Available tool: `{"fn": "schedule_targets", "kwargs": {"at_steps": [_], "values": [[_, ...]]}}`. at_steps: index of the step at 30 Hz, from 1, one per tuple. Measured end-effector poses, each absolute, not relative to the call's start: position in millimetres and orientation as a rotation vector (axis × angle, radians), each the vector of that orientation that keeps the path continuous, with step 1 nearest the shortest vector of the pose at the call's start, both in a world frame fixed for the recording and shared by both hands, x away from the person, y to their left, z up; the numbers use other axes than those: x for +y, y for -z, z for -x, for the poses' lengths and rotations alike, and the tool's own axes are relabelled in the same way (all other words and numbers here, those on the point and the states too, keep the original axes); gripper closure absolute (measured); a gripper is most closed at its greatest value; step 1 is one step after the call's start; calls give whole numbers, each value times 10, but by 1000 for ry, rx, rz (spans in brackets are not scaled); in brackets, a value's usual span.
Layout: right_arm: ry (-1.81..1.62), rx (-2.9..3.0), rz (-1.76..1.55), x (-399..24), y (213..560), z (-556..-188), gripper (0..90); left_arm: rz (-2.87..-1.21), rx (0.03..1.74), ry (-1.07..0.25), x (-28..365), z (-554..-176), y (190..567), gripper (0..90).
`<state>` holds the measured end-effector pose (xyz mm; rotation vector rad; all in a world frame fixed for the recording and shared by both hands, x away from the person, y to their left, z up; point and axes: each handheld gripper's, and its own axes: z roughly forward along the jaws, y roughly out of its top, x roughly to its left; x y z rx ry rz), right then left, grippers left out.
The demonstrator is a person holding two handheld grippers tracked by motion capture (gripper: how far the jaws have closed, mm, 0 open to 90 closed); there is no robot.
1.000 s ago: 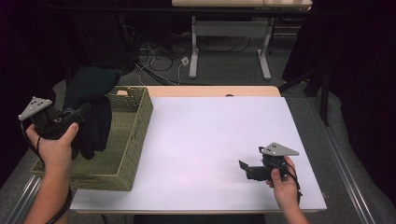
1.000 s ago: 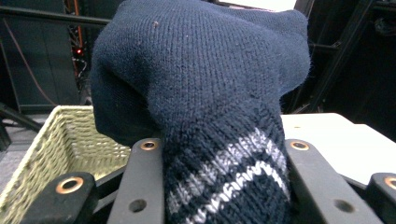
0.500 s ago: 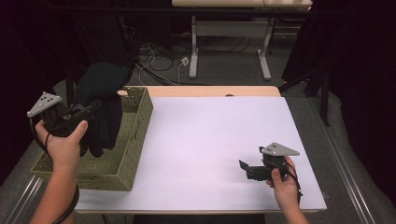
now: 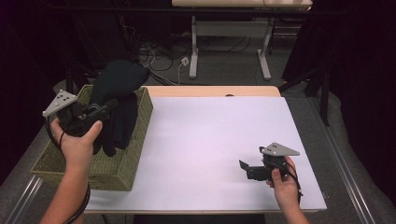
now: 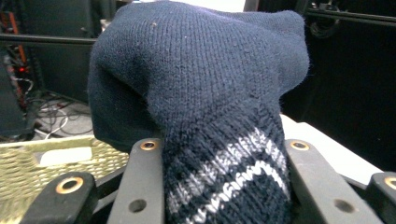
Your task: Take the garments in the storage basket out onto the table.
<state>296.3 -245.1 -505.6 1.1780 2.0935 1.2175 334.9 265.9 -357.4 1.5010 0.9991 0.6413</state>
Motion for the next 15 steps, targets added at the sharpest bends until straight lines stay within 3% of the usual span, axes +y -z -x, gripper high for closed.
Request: {"fn": "schedule_targets", "kwargs": {"at_steps": [15], "values": [[-1216,2090,-1172,-2459,5047,-2957,68,-1527,924,-573,2227,-3409,3612,662]]}}
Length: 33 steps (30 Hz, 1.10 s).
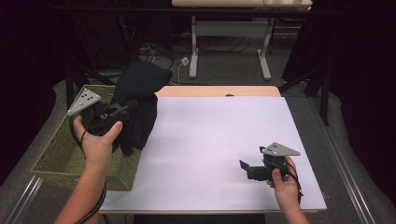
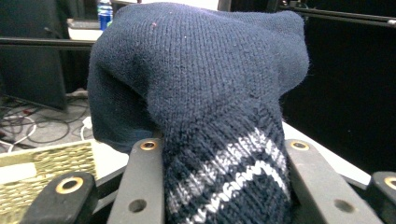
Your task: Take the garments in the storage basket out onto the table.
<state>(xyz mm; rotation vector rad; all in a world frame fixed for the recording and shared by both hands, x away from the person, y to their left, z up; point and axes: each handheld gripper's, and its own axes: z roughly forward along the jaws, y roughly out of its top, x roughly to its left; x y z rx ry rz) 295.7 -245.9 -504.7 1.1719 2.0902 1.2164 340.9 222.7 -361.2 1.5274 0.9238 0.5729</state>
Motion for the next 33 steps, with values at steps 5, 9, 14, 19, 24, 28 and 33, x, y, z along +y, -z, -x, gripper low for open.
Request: {"fn": "schedule_targets", "kwargs": {"at_steps": [5,9,14,19,24,28,33], "values": [[-1226,2086,-1169,-2460,5047,-2957,68,-1537,902,-555,2096,-3424,3633,662],[-1227,2087,-1187,-2465,5048,-2957,67,-1545,888,-536,1996,-3434,3654,662],[-1236,2078,-1201,-2480,5040,-2960,69,-1552,872,-512,1874,-3430,3689,662],[-1248,2077,-1197,-2482,5044,-2966,69,-1576,855,-487,1749,-3419,3722,662],[-1247,2074,-1208,-2497,5049,-2965,69,-1594,828,-458,1612,-3428,3772,662],[-1247,2072,-1210,-2517,5050,-2964,70,-1622,810,-433,1502,-3444,3825,662],[-1244,2069,-1206,-2514,5044,-2956,70,-1640,809,-403,1379,-3463,3906,662]]}}
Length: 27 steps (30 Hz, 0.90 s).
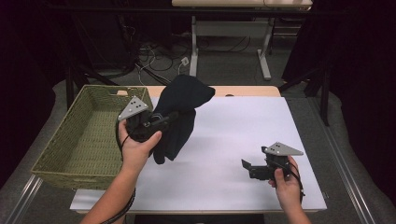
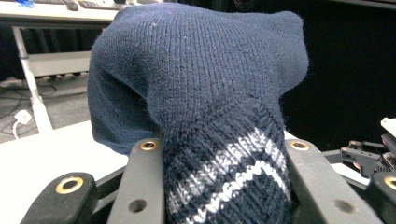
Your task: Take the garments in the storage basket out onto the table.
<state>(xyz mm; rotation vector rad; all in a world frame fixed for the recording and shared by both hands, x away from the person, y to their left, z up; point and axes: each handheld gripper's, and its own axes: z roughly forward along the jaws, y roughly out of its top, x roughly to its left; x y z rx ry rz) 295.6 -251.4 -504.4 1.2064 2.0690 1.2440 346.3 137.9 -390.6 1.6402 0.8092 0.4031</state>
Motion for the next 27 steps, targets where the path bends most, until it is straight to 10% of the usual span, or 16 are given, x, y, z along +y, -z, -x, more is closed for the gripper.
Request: {"fn": "schedule_targets", "kwargs": {"at_steps": [27], "values": [[-1235,2080,-1195,-2506,5039,-2953,76,-1755,845,-266,860,-3697,4551,659]]}}
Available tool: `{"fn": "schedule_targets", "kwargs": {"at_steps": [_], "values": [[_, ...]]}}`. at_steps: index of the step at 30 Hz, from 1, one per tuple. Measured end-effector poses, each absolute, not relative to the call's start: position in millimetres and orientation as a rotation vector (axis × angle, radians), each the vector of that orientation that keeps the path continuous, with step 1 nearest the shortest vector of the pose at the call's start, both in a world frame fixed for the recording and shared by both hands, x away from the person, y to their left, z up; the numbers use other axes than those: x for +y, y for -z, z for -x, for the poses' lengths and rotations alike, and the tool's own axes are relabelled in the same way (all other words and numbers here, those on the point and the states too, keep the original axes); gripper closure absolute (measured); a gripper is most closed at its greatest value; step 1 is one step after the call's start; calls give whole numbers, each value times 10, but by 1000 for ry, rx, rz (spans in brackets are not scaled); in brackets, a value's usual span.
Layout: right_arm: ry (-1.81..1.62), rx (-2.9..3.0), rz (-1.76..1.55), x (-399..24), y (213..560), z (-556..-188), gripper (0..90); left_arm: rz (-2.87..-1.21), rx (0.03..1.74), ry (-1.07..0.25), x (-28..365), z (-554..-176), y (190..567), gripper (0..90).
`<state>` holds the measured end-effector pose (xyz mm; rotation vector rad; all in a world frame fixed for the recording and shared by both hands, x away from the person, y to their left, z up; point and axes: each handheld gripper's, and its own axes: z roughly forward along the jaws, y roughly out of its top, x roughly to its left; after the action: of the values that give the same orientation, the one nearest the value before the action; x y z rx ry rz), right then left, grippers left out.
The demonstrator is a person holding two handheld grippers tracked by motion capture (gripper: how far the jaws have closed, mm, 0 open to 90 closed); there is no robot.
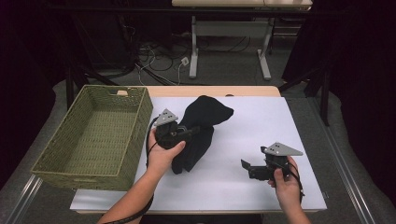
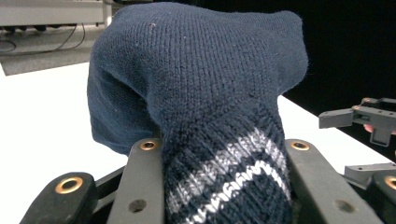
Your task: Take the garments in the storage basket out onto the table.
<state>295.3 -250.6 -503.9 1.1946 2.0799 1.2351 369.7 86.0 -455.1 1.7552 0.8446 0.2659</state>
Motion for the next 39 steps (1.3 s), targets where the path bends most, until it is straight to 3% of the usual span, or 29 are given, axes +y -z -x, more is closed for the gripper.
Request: {"fn": "schedule_targets", "kwargs": {"at_steps": [22,39], "values": [[-1234,2075,-1193,-2513,5041,-2948,76,-1829,862,-219,740,-3828,5017,633],[-1226,2078,-1199,-2516,5038,-2941,76,-1951,778,-193,594,-3845,5321,529]]}}
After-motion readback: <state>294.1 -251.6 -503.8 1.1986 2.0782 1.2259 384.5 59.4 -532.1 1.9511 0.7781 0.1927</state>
